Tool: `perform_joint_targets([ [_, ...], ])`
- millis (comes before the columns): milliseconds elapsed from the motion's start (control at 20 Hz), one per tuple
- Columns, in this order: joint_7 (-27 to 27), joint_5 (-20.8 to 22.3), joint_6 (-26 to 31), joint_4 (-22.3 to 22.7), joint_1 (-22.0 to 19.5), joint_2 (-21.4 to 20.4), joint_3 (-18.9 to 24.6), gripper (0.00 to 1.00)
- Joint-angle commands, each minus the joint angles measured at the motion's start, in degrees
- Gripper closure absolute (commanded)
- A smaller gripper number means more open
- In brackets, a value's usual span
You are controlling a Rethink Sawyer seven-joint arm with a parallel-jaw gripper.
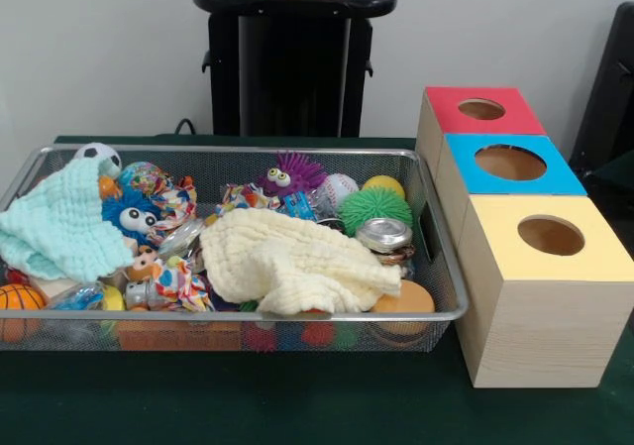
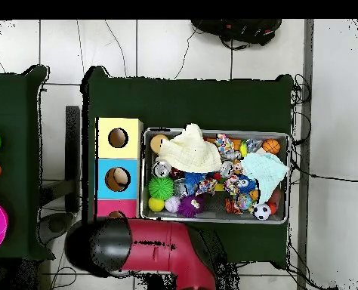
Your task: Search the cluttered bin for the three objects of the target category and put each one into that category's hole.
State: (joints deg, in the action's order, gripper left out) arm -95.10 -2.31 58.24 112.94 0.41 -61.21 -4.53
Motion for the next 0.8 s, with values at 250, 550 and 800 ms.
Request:
perform_joint_targets([
  [250,-8.4,-4.3,-8.9,-9.8,-2.6,16.0,6.6,0.0],
  [550,-5.4,-5.5,-15.5,-12.0,-4.9,23.8,8.4,0.0],
  [800,-1.5,-7.8,-17.8,-9.7,-9.1,25.5,12.4,0.0],
])
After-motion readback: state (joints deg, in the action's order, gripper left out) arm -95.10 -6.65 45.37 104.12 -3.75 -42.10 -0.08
